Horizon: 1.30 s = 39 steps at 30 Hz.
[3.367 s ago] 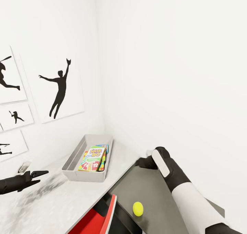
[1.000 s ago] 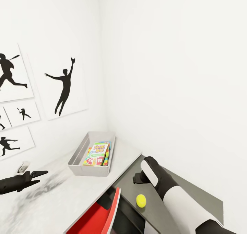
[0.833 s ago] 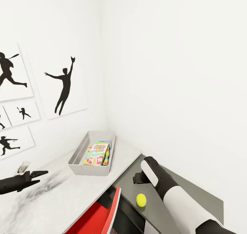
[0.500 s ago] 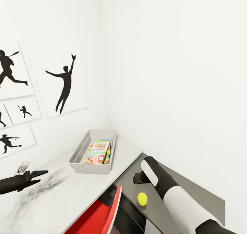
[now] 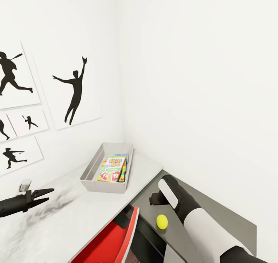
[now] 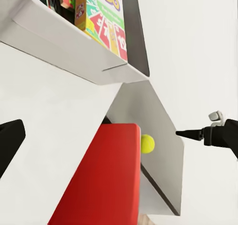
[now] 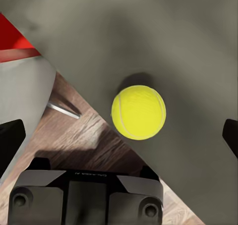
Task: Put all the toys in the child's room - the three board games (two on the bed and one on the table), the two jigsaw puzzles on the table, and the tennis ball on the table - inside the toy box on the table in the child's room.
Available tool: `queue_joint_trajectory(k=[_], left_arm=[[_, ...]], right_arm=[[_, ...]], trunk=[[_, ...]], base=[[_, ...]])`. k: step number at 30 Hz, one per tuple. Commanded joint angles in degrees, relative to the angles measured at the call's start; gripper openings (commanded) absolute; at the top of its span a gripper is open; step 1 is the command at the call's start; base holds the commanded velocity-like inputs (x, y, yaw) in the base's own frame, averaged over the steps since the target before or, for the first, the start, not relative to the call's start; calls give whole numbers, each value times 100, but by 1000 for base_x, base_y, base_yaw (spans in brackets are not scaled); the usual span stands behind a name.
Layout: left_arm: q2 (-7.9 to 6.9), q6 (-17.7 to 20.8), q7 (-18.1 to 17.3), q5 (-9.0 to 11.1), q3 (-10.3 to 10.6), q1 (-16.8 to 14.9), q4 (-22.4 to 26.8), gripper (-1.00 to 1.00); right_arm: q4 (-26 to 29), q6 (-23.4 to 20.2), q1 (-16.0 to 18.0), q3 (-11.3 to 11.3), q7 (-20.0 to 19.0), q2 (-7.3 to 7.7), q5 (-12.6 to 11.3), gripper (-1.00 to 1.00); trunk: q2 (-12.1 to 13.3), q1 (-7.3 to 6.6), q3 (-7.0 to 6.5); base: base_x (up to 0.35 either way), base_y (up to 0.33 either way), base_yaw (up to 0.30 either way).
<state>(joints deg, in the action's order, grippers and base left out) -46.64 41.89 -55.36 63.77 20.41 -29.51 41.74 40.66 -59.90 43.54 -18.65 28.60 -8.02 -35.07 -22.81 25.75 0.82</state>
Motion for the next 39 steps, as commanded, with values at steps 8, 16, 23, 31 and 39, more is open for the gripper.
queue_joint_trajectory(k=[8,16,23,31,39], left_arm=[[-61,-217,-858,45,40,-3,-241,100],[-77,-607,-1541,40,46,-2,-548,100],[-55,-701,-1745,39,69,-2,-601,100],[-40,-723,-1795,39,81,-2,-613,100],[-25,-726,-1801,39,85,-2,-614,100]], right_arm=[[11,-10,6,-9,58,2,-61,100],[11,9,6,-7,58,4,-61,100],[0,112,6,0,58,11,-67,100],[-3,144,6,8,58,25,-70,100],[-2,159,6,10,58,55,-69,100]], trunk=[[-11,3,82],[-11,3,155],[-11,3,219],[-11,3,292],[-11,3,365]], base=[[0,0,63],[0,0,63],[0,0,63],[0,0,63],[0,0,63]])
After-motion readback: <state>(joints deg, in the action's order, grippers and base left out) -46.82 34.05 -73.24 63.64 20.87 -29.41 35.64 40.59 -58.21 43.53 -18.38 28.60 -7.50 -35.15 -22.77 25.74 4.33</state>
